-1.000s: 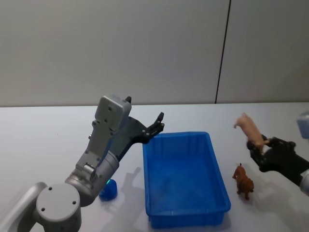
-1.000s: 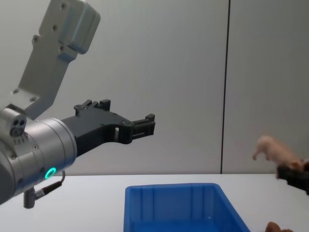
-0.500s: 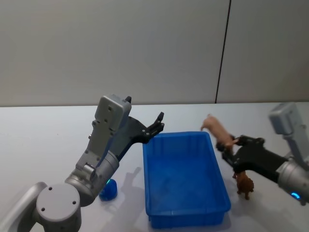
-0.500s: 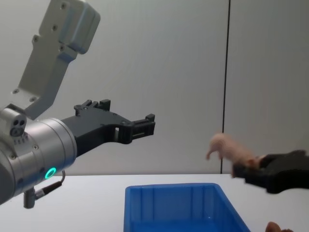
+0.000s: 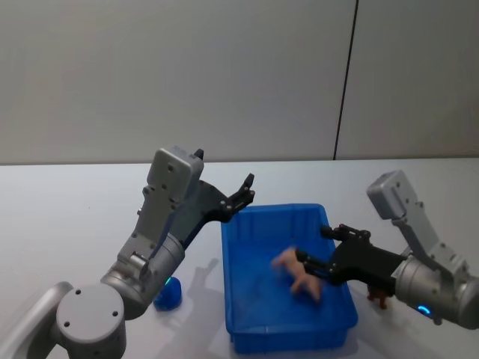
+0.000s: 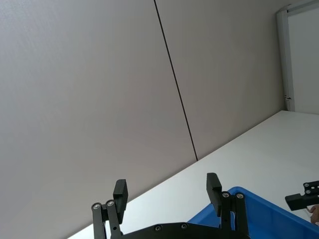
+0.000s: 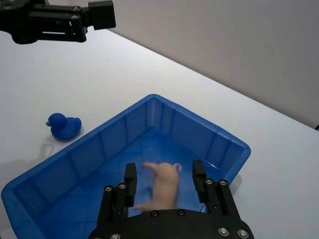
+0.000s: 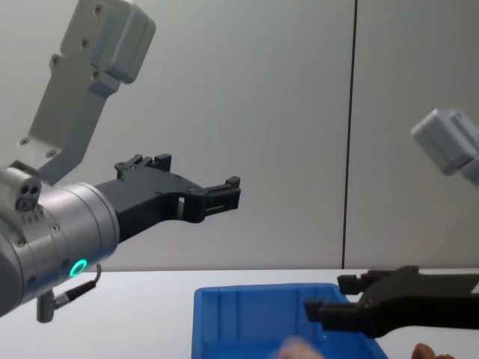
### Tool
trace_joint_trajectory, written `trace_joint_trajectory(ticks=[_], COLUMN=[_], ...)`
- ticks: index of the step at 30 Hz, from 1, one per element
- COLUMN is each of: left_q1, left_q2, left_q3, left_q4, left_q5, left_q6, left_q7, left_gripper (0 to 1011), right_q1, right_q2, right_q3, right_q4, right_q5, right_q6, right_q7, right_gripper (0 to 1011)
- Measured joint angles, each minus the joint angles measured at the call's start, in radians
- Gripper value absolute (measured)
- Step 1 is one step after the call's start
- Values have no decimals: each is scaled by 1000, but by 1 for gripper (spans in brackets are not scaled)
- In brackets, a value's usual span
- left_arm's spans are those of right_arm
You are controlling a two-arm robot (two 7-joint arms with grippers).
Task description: Pick up the two dolls from the table and place them into the box.
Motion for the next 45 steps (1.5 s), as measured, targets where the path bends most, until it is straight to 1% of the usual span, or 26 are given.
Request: trace_joint_trajectory(ticks=[2, 3, 4, 7, 8, 10, 12, 13, 17, 20, 22, 23, 26, 30, 36, 45], left_q1=[0, 0, 0, 0, 0, 0, 0, 0, 0, 0, 0, 0, 0, 0, 0, 0], left_q2=[0, 0, 0, 0, 0, 0, 0, 0, 0, 0, 0, 0, 0, 0, 0, 0], left_q3=[0, 0, 0, 0, 0, 0, 0, 0, 0, 0, 0, 0, 0, 0, 0, 0], left_q4=[0, 0, 0, 0, 0, 0, 0, 0, 0, 0, 0, 0, 0, 0, 0, 0], left_q5=[0, 0, 0, 0, 0, 0, 0, 0, 0, 0, 0, 0, 0, 0, 0, 0], left_q6=[0, 0, 0, 0, 0, 0, 0, 0, 0, 0, 0, 0, 0, 0, 0, 0], left_q7=[0, 0, 0, 0, 0, 0, 0, 0, 0, 0, 0, 0, 0, 0, 0, 0], left_gripper=[1001, 1001, 1001, 1001, 1001, 1001, 1001, 1001, 1001, 1001, 1001, 1001, 1001, 1001, 1001, 1001], right_q1=[4, 5, 5, 5, 4, 0, -7, -10, -33, -62, -74, -90, -108, -146, -186, -217], right_q2=[-4, -5, -6, -6, -5, -2, 4, 7, 24, 47, 57, 68, 82, 109, 135, 153], right_q3=[-4, -5, -5, -6, -5, -2, 4, 6, 19, 35, 41, 49, 58, 72, 85, 86], right_q4=[6, 8, 10, 10, 10, 7, -1, -4, -25, -50, -60, -72, -85, -109, -130, -131], right_q5=[-2, -3, -3, 0, 5, 12, 24, 29, 54, 87, 100, 111, 130, 161, 188, 199], right_q6=[2, 3, 3, 4, 4, 4, 3, 3, 2, 2, 2, 2, 5, 15, 35, 63], right_q7=[1, 0, -3, -13, -22, -34, -53, -61, -95, -134, -148, -161, -179, -208, -228, -225], right_gripper=[715, 735, 791, 844, 898, 927, 989, 1000, 1001, 1001, 1001, 1001, 1001, 1001, 1001, 1001])
